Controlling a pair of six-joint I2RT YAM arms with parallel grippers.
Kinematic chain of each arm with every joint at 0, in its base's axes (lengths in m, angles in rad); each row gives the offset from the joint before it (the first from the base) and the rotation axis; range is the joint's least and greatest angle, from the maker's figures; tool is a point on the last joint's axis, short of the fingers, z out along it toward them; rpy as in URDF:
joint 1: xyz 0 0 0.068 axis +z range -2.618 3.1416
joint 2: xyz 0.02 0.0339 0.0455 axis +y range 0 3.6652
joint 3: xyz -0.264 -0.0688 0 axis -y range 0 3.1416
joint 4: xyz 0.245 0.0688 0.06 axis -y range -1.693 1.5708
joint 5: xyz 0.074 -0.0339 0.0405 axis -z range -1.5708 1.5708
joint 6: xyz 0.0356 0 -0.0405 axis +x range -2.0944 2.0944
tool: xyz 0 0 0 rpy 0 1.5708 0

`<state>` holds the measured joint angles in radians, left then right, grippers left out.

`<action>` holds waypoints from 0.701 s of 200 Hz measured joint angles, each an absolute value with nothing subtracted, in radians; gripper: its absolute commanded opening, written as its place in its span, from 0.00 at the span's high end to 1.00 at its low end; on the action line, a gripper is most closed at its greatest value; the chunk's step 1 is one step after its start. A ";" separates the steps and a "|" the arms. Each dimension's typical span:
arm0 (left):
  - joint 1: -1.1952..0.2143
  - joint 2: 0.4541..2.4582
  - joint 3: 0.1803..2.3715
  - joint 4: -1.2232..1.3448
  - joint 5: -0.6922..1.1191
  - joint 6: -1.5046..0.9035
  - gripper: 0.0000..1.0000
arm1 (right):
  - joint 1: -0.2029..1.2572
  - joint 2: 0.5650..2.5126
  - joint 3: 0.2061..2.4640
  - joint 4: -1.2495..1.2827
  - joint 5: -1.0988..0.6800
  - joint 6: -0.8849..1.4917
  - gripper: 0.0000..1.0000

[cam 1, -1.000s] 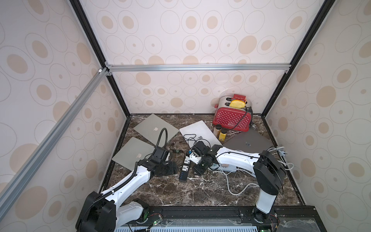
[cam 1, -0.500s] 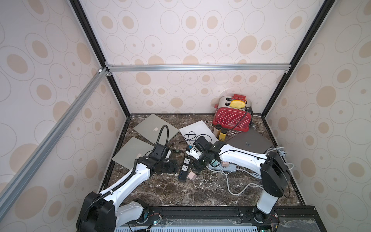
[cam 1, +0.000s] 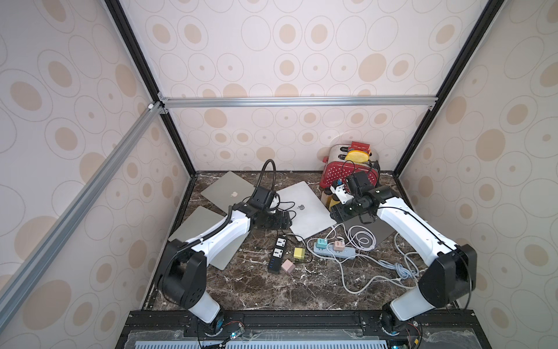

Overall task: Unplug the laptop charger
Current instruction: Remove the charging cable from the laptop.

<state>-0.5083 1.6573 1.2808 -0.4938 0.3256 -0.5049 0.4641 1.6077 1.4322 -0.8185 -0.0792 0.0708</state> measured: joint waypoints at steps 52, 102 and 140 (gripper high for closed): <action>-0.524 1.984 1.591 -0.473 0.410 -0.480 0.13 | 0.457 1.827 1.480 -0.789 -0.161 0.051 0.32; -0.554 2.072 1.653 -0.476 0.466 -0.478 0.16 | 0.442 1.835 1.412 -0.754 -0.279 0.070 0.34; -0.558 2.094 1.625 -0.459 0.477 -0.478 0.19 | 0.442 1.835 1.330 -0.748 -0.363 0.084 0.37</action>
<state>-0.5583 2.0945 1.6245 -0.4587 0.4767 -0.4782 0.4416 1.8351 1.3300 -0.7475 -0.3630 0.0837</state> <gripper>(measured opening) 0.816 0.641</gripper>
